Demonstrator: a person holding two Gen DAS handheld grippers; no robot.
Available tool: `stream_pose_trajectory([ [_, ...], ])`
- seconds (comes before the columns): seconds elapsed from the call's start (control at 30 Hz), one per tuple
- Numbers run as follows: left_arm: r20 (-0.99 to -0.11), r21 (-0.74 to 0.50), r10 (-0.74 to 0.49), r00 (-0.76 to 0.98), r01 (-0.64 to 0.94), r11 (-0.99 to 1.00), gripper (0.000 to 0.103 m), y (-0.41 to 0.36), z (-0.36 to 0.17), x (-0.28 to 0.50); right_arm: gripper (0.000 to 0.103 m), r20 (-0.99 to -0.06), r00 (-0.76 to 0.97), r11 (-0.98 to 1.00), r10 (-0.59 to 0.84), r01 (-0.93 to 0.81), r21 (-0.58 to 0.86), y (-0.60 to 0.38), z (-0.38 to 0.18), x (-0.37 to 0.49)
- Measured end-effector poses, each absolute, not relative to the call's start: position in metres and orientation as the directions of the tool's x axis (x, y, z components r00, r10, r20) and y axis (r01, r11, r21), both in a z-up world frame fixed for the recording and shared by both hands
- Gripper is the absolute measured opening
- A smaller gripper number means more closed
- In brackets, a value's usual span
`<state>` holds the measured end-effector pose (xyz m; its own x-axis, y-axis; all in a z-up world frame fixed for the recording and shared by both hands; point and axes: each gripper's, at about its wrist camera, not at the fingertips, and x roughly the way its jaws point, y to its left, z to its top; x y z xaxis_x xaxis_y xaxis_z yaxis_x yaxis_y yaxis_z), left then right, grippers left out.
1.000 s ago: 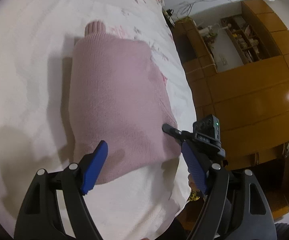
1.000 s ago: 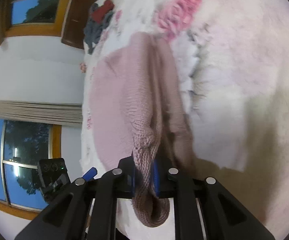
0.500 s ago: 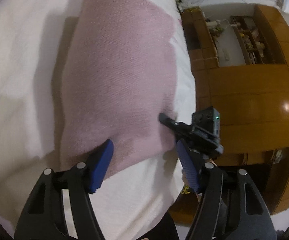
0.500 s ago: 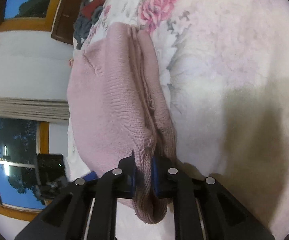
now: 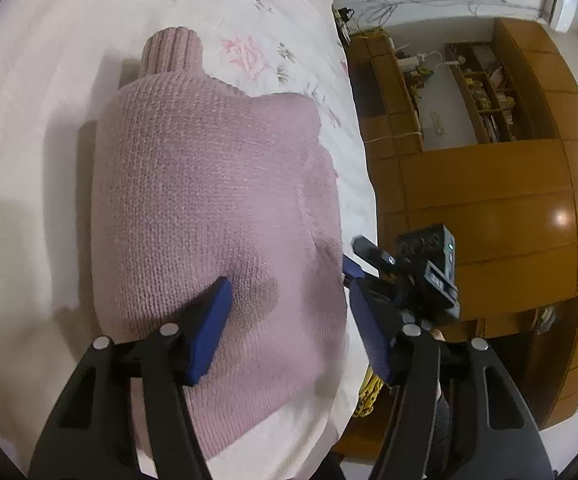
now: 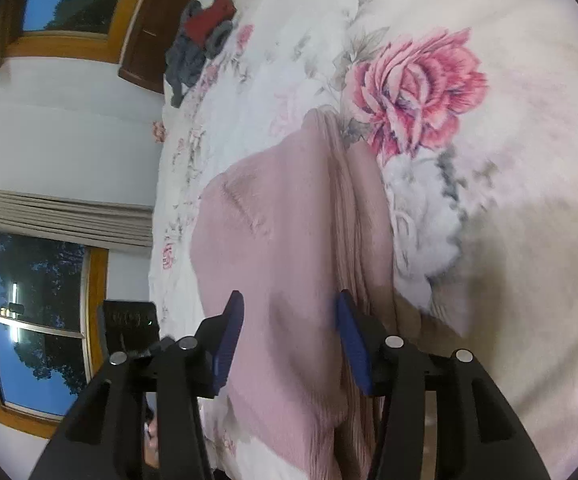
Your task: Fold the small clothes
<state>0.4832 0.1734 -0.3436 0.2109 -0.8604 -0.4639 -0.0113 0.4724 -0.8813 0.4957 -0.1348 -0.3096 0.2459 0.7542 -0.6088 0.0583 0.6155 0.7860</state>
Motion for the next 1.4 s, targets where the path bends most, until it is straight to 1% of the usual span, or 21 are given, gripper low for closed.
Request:
stream_pose_trajectory([
  [0.03,-0.479,-0.875,-0.853,0.209,-0.032,0.483,0.034,0.176,-0.349,0.486,0.036,-0.622,0.242,0.631,0.745,0.049,0.775,-0.133,-0.312,0.499],
  [0.07,-0.486,-0.872,-0.849,0.206,-0.049,0.487,0.029,0.182,-0.355,0.485,0.018,-0.645,0.248,0.659,0.723,0.032,0.751,-0.133,-0.313,0.503],
  [0.1,-0.508,-0.861,-0.838,0.197,-0.078,0.503,0.009,0.185,-0.362,0.487,0.018,-0.668,0.257,0.683,0.698,0.039,0.729,-0.135,-0.315,0.505],
  [0.13,-0.513,-0.858,-0.837,0.19,-0.097,0.504,0.002,0.186,-0.37,0.488,0.018,-0.684,0.267,0.694,0.678,0.074,0.716,-0.141,-0.323,0.504],
  [0.27,-0.528,-0.849,-0.83,0.179,-0.076,0.523,0.004,0.184,-0.35,0.487,0.018,-0.674,0.274,0.687,0.686,0.062,0.724,-0.148,-0.33,0.501],
  [0.3,-0.518,-0.853,-0.835,0.186,-0.045,0.52,0.026,0.185,-0.337,0.487,0.02,-0.651,0.269,0.666,0.71,0.042,0.745,-0.148,-0.324,0.5],
  [0.33,-0.511,-0.855,-0.836,0.201,-0.02,0.518,0.038,0.186,-0.326,0.488,0.021,-0.638,0.271,0.657,0.721,0.027,0.753,-0.149,-0.316,0.5],
  [0.43,-0.479,-0.856,-0.844,0.242,0.085,0.51,0.044,0.187,-0.286,0.501,0.024,-0.645,0.316,0.683,0.696,-0.013,0.73,-0.154,-0.293,0.506],
  [0.53,-0.514,-0.831,-0.824,0.237,0.102,0.547,0.045,0.178,-0.286,0.526,0.024,-0.619,0.335,0.667,0.71,-0.039,0.744,-0.148,-0.279,0.523],
  [0.63,-0.593,-0.784,-0.772,0.23,0.054,0.618,0.037,0.176,-0.314,0.553,0.024,-0.601,0.291,0.644,0.744,-0.076,0.761,-0.129,-0.283,0.539],
  [0.67,-0.606,-0.779,-0.761,0.23,0.023,0.627,0.03,0.179,-0.329,0.561,0.024,-0.602,0.283,0.642,0.747,-0.073,0.763,-0.126,-0.286,0.543],
  [0.73,-0.615,-0.777,-0.748,0.249,-0.032,0.629,0.006,0.187,-0.352,0.569,0.024,-0.607,0.276,0.643,0.746,-0.061,0.763,-0.126,-0.298,0.553],
  [0.77,-0.616,-0.777,-0.744,0.258,-0.042,0.628,0.001,0.19,-0.358,0.57,0.022,-0.599,0.267,0.629,0.755,-0.039,0.776,-0.128,-0.308,0.56],
  [0.87,-0.592,-0.792,-0.755,0.283,-0.033,0.609,0.002,0.187,-0.359,0.569,0.0,-0.632,0.255,0.651,0.732,0.012,0.759,-0.14,-0.336,0.575],
  [1.0,-0.585,-0.798,-0.761,0.281,-0.032,0.601,0.001,0.19,-0.346,0.565,0.0,-0.639,0.258,0.656,0.725,0.023,0.754,-0.147,-0.344,0.577],
  [1.1,-0.547,-0.801,-0.774,0.318,0.067,0.595,0.036,0.195,-0.311,0.539,0.003,-0.584,0.275,0.614,0.764,-0.033,0.788,-0.15,-0.319,0.555],
  [1.2,-0.537,-0.8,-0.796,0.28,0.13,0.585,0.036,0.189,-0.302,0.508,0.003,-0.532,0.22,0.565,0.818,-0.133,0.814,-0.142,-0.3,0.519],
  [1.27,-0.587,-0.768,-0.767,0.257,0.124,0.629,0.035,0.184,-0.314,0.499,0.003,-0.569,0.166,0.591,0.806,-0.151,0.793,-0.134,-0.31,0.504],
  [1.3,-0.612,-0.748,-0.747,0.26,0.119,0.654,0.024,0.183,-0.32,0.498,0.0,-0.602,0.154,0.621,0.783,-0.146,0.77,-0.133,-0.317,0.501],
  [1.33,-0.653,-0.708,-0.708,0.267,0.117,0.697,0.001,0.182,-0.329,0.498,0.0,-0.619,0.152,0.636,0.77,-0.126,0.761,-0.138,-0.329,0.498],
  [1.4,-0.647,-0.721,-0.713,0.272,0.086,0.687,0.001,0.185,-0.335,0.498,0.0,-0.611,0.174,0.63,0.772,-0.083,0.772,-0.149,-0.333,0.497],
])
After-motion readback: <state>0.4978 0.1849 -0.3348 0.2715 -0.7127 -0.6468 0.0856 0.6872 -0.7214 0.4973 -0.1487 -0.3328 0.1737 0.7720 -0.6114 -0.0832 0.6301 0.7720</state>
